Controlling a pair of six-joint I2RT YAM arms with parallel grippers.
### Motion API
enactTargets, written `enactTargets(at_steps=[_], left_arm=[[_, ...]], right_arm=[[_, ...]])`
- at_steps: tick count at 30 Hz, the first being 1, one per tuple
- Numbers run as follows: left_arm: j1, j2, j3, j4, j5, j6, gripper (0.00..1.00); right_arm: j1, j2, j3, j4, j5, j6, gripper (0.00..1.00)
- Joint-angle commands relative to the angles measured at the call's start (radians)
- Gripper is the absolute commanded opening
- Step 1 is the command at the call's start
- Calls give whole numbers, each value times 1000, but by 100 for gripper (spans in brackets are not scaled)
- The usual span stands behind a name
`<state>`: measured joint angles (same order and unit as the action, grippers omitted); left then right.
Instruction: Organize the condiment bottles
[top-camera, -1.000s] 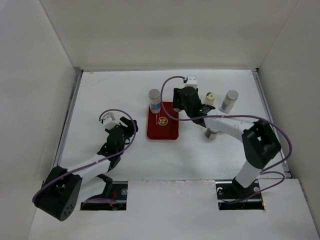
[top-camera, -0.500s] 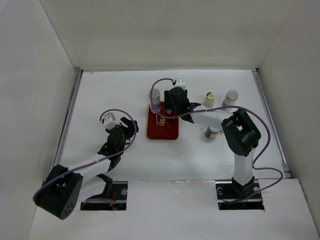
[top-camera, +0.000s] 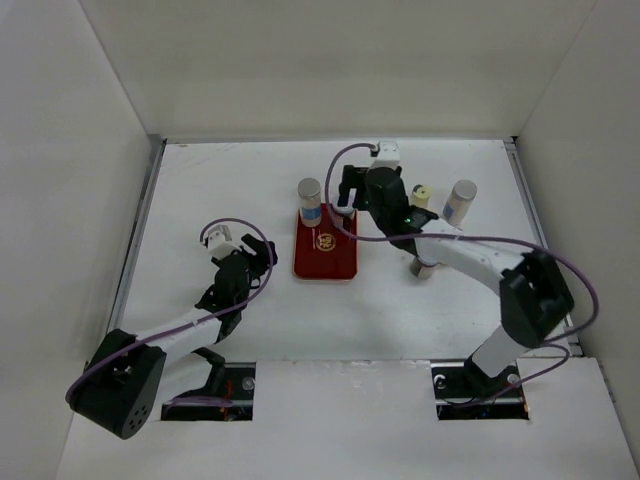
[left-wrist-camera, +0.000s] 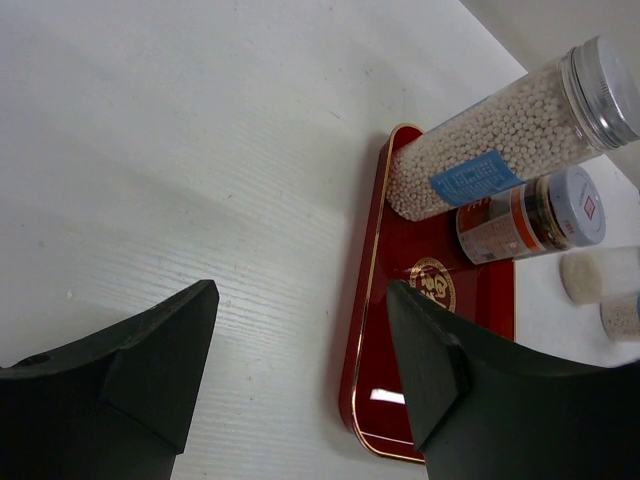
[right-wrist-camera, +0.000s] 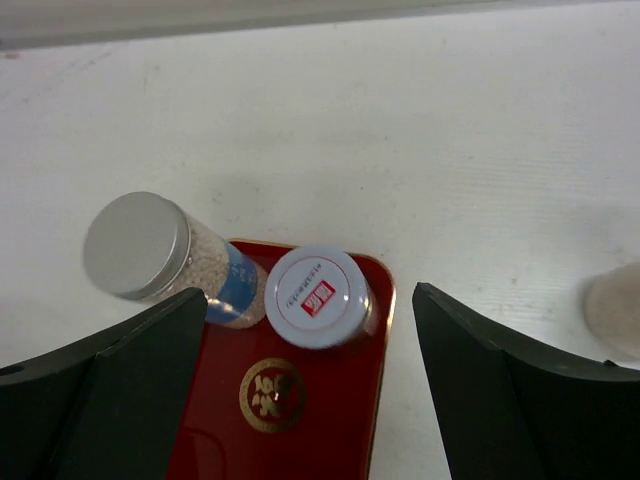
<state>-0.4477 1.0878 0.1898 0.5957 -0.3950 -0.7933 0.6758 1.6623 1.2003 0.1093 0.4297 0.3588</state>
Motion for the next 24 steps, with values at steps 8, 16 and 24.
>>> enactTargets(at_steps=[8,16,24], left_arm=[[-15,4,16,44,-2,-7,67],[-22,17,20,47,-4,-9,67],[-13,9,16,47,5,-7,67]], right_arm=[[-74,-508,-465,-218,263,123,93],[-127,-538,-565,-295,193,221,100],[-169,-406,-530,-209,169,207,89]])
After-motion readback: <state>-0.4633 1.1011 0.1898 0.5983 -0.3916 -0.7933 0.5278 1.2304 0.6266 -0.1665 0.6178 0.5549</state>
